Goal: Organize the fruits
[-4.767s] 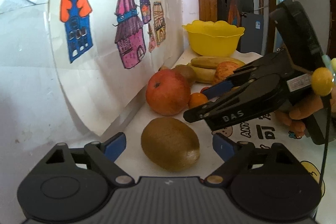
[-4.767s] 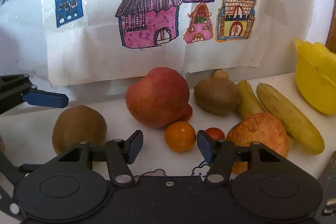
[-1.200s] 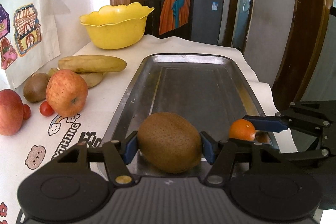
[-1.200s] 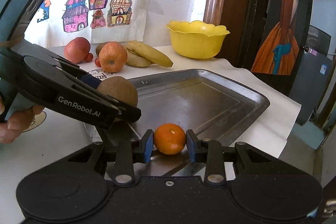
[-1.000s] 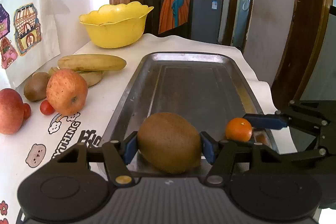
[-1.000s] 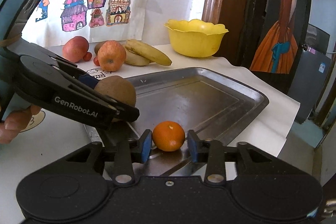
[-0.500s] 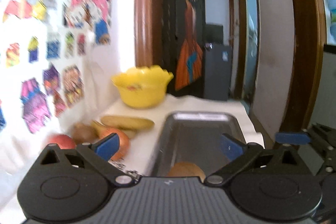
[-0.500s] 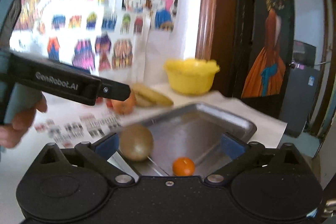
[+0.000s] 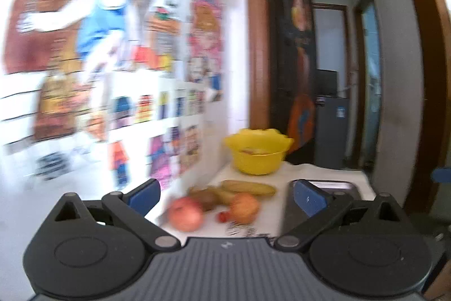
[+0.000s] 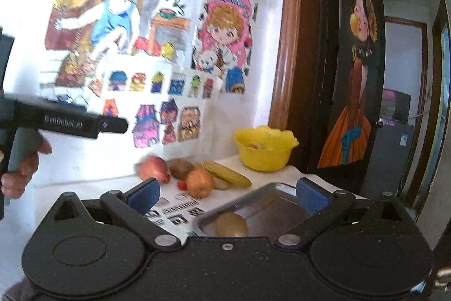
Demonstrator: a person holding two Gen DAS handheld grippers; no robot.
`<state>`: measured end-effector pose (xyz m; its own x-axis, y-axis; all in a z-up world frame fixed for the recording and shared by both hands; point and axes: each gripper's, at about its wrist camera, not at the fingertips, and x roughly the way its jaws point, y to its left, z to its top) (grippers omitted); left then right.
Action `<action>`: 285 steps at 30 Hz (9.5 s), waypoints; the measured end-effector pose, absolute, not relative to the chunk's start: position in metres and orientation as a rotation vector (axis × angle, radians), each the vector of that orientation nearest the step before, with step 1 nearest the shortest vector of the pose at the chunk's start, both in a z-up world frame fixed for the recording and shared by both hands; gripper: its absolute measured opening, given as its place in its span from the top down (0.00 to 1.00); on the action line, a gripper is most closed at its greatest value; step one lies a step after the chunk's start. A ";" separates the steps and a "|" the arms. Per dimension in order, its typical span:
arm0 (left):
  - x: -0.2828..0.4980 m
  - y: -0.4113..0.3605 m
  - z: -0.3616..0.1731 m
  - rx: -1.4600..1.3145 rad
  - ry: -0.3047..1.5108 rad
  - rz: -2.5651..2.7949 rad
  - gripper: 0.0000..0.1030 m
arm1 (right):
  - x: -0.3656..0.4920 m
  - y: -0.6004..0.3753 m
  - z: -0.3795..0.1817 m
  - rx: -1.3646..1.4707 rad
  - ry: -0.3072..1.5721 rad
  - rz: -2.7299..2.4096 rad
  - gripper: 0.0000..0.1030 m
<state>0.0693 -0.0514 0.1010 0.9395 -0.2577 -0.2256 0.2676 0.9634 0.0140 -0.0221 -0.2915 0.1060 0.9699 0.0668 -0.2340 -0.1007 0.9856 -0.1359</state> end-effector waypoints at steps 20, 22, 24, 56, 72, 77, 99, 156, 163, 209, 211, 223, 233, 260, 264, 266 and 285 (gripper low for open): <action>0.031 0.055 0.056 0.052 0.338 -0.153 0.00 | -0.020 -0.187 0.069 -0.034 0.412 0.165 0.01; 0.032 0.056 0.053 0.054 0.348 -0.152 0.00 | -0.014 -0.184 0.062 -0.044 0.441 0.157 0.01; 0.036 0.057 0.050 0.059 0.359 -0.148 0.00 | -0.006 -0.183 0.055 -0.050 0.469 0.150 0.01; 0.178 -0.009 0.061 0.137 0.305 -0.180 0.00 | 0.193 -0.253 0.131 -0.006 0.415 0.315 0.01; 0.257 -0.045 0.002 0.213 0.426 -0.268 0.00 | 0.303 -0.266 0.026 0.015 0.677 0.365 0.01; 0.276 -0.052 -0.013 0.237 0.459 -0.271 0.00 | 0.322 -0.267 0.009 0.033 0.722 0.358 0.02; 0.302 -0.075 -0.026 0.367 0.463 -0.266 0.01 | 0.350 -0.254 -0.001 0.040 0.833 0.290 0.14; 0.306 -0.053 -0.024 0.230 0.570 -0.339 0.30 | 0.335 -0.255 0.000 0.023 0.917 0.344 0.35; 0.278 -0.054 -0.023 0.230 0.575 -0.355 0.30 | 0.308 -0.253 -0.003 0.020 0.903 0.384 0.35; 0.111 -0.078 -0.024 0.149 0.531 -0.470 0.30 | 0.080 -0.287 -0.016 -0.077 0.685 0.410 0.35; 0.109 -0.082 -0.024 0.143 0.531 -0.475 0.30 | 0.074 -0.291 -0.016 -0.079 0.675 0.399 0.35; 0.106 -0.103 -0.020 0.134 0.513 -0.491 0.30 | 0.062 -0.318 -0.009 -0.021 0.601 0.363 0.35; 0.127 -0.129 -0.007 0.115 0.515 -0.503 0.30 | 0.067 -0.345 -0.006 0.019 0.567 0.336 0.35; 0.229 -0.203 -0.006 0.107 0.479 -0.472 0.30 | 0.162 -0.404 0.013 0.000 0.462 0.206 0.35; 0.236 -0.204 -0.012 0.098 0.494 -0.472 0.30 | 0.170 -0.400 0.012 -0.034 0.474 0.197 0.35; 0.240 -0.206 -0.013 0.095 0.498 -0.476 0.30 | 0.174 -0.399 0.011 -0.046 0.484 0.189 0.35; 0.253 -0.218 -0.021 0.135 0.533 -0.499 0.30 | 0.192 -0.410 0.001 -0.027 0.566 0.155 0.35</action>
<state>0.2525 -0.2184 -0.0213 0.7455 -0.4199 -0.5176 0.4884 0.8726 -0.0044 0.1923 -0.4100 0.0011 0.8329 0.1385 -0.5358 -0.1533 0.9880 0.0171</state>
